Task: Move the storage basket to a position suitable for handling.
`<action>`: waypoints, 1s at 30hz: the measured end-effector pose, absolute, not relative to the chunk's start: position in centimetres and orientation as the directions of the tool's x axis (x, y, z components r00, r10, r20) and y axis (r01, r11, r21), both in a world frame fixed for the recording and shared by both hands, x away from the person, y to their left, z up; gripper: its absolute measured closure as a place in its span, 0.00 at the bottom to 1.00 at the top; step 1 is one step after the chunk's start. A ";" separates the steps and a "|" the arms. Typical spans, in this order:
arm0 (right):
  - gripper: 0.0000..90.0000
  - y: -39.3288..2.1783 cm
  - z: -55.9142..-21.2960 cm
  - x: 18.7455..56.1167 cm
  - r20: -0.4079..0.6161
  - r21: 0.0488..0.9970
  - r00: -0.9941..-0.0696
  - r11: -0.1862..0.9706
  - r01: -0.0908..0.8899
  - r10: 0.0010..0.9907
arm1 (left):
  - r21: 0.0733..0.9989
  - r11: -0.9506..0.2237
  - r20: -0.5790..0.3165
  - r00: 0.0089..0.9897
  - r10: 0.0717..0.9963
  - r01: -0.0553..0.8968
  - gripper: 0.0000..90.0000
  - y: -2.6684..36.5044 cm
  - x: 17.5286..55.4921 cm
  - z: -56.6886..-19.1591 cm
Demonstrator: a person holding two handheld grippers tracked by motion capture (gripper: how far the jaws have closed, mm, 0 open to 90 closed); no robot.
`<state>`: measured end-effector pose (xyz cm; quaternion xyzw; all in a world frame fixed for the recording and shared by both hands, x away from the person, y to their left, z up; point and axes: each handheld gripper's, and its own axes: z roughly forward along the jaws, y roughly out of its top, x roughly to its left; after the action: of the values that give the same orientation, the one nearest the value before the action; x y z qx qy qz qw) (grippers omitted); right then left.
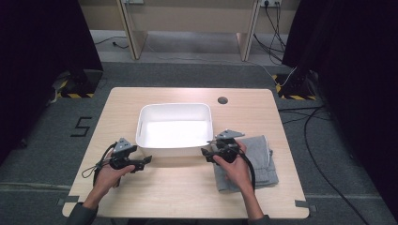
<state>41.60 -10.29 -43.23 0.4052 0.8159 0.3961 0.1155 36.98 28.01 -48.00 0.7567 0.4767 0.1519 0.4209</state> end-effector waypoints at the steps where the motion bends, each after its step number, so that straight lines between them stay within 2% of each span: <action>1: 0.29 -10.8 -43.0 41.4 0.133 0.744 -0.641 0.351 0.568 0.756 | 0.774 -0.177 -0.184 0.483 0.856 0.608 0.19 28.3 36.6 -48.0; 2: 0.29 -12.5 -42.5 40.9 0.111 0.749 -0.623 0.347 0.565 0.774 | 0.765 -0.166 -0.189 0.464 0.866 0.623 0.19 28.4 36.1 -47.9; 9: 0.30 -16.9 -42.3 40.6 0.052 0.732 -0.538 0.335 0.594 0.841 | 0.754 -0.151 -0.201 0.443 0.873 0.640 0.19 27.1 35.0 -48.0; 11: 0.30 -18.0 -42.7 40.7 0.027 0.715 -0.511 0.340 0.610 0.859 | 0.757 -0.171 -0.174 0.447 0.877 0.631 0.19 26.6 34.5 -48.1; 14: 0.30 -19.3 -44.0 40.9 0.024 0.679 -0.494 0.348 0.646 0.869 | 0.747 -0.187 -0.180 0.465 0.867 0.638 0.19 26.0 33.8 -48.5; 18: 0.29 -19.7 -46.5 40.5 0.029 0.592 -0.507 0.394 0.703 0.862 | 0.742 -0.241 -0.139 0.496 0.857 0.625 0.19 25.1 32.9 -48.8; 20: 0.28 -19.6 -46.7 40.4 0.031 0.586 -0.506 0.395 0.708 0.862 | 0.739 -0.256 -0.126 0.500 0.857 0.624 0.19 24.9 32.7 -48.9; 24: 0.29 -19.4 -47.4 39.0 -0.010 0.626 -0.497 0.393 0.674 0.868 | 0.720 -0.279 -0.113 0.504 0.856 0.635 0.19 24.8 32.5 -49.6; 27: 0.30 -19.2 -47.5 38.3 -0.020 0.636 -0.486 0.386 0.668 0.874 | 0.722 -0.312 -0.071 0.515 0.854 0.617 0.19 24.5 32.3 -49.8; 30: 0.30 -18.8 -47.5 37.1 -0.020 0.635 -0.478 0.380 0.672 0.878 | 0.726 -0.313 -0.066 0.514 0.855 0.613 0.17 24.5 32.2 -49.9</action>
<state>37.11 -18.82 -47.51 0.4779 0.8109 0.2854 0.1806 32.18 24.50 -49.89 0.7924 0.4632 0.1684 0.3594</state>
